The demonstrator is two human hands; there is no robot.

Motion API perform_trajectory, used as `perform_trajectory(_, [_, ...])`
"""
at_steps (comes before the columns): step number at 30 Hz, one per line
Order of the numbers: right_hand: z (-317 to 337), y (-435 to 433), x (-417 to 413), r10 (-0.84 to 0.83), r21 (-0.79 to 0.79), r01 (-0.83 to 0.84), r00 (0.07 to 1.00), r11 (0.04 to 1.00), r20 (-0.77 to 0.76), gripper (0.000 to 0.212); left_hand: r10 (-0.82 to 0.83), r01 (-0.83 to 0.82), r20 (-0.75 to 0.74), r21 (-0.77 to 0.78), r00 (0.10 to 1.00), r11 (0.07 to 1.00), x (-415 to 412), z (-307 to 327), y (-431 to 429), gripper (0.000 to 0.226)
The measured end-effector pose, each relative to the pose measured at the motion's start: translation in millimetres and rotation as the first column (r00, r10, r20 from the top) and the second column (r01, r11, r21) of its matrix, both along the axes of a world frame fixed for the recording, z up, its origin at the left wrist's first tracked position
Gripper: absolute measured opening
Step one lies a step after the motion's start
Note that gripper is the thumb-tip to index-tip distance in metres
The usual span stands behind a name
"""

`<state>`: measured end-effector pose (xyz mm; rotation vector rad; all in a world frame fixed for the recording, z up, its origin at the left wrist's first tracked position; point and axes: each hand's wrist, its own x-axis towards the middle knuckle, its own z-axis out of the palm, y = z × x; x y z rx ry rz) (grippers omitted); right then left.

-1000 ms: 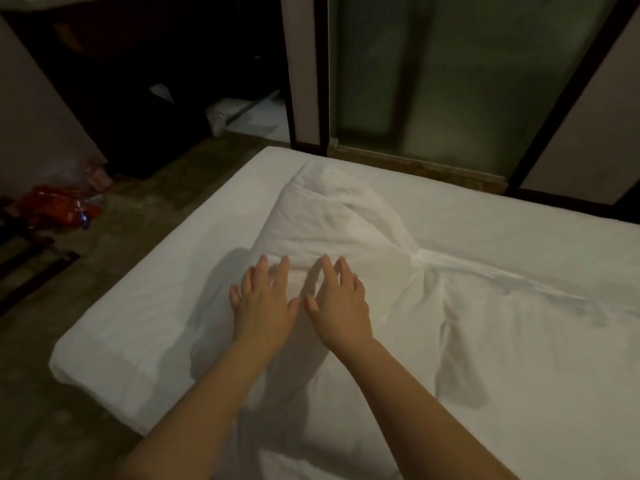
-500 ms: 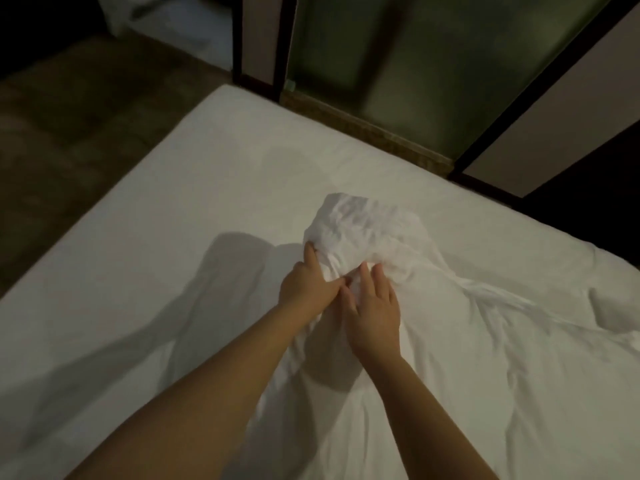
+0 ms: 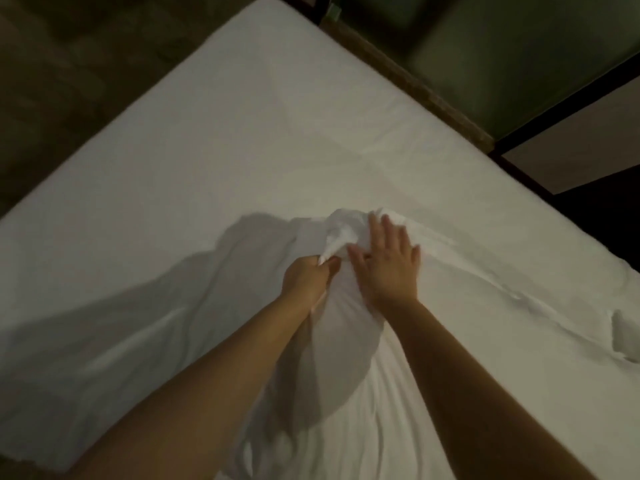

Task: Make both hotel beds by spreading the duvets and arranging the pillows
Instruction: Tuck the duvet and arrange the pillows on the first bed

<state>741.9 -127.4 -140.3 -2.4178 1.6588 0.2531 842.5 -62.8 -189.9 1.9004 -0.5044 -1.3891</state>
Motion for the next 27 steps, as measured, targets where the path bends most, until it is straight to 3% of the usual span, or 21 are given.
perform_trajectory(3, [-43.4, -21.1, 13.4, 0.209, 0.130, -0.186, 0.957, 0.974, -0.200, 0.062, -0.021, 0.022, 0.125, -0.008, 0.992, 1.000, 2.1, -22.9, -7.8, 0.042])
perform_trajectory(6, [-77.5, -38.2, 23.6, 0.225, 0.185, -0.177, 0.933, 0.967, -0.282, 0.066, -0.027, 0.027, 0.161, 0.003, 0.987, 1.000, 12.4, -46.8, -10.8, 0.037])
perform_trajectory(8, [-96.4, -43.4, 29.9, 0.207, 0.232, -0.136, 0.925, 0.963, -0.318, 0.077, -0.033, 0.030, 0.062, 0.039, 0.998, 0.999, 19.0, -63.2, -2.6, 0.040])
perform_trajectory(11, [-108.6, -49.8, 33.9, 0.211, 0.287, -0.125, 0.933, 0.950, -0.293, 0.087, 0.068, -0.044, -0.252, 0.097, 0.965, 0.994, 16.0, -72.0, 31.5, 0.048])
perform_trajectory(14, [-99.0, -50.2, 32.4, 0.245, 0.316, -0.168, 0.944, 0.934, -0.220, 0.077, 0.073, -0.050, -0.299, 0.086, 0.952, 0.995, 1.5, -75.2, 64.8, 0.050])
perform_trajectory(16, [-88.5, -47.3, 30.8, 0.279, 0.245, -0.234, 0.946, 0.941, -0.165, 0.063, 0.120, -0.103, -0.280, 0.073, 0.953, 0.992, -7.7, -67.1, 73.1, 0.050])
perform_trajectory(18, [-71.4, -53.9, 33.7, 0.273, 0.063, -0.270, 0.961, 0.961, -0.045, 0.052, 0.141, -0.125, -0.304, 0.070, 0.942, 0.990, -14.0, -55.0, 73.7, 0.053])
perform_trajectory(21, [-38.0, -85.7, 42.4, 0.218, -0.196, -0.186, 0.963, 0.963, 0.156, 0.043, 0.141, -0.125, -0.280, 0.076, 0.950, 0.989, -23.9, -47.9, 71.7, 0.054])
perform_trajectory(23, [-35.2, -102.8, 45.7, 0.223, -0.246, -0.185, 0.966, 0.951, 0.135, 0.043, 0.179, -0.159, -0.309, 0.090, 0.934, 0.983, -28.6, -52.0, 76.4, 0.063])
perform_trajectory(27, [-76.1, -88.4, 46.3, 0.261, -0.195, -0.256, 0.965, 0.947, 0.000, 0.041, 0.112, -0.029, -0.344, 0.239, 0.932, 0.971, -34.6, -76.2, 121.1, 0.074])
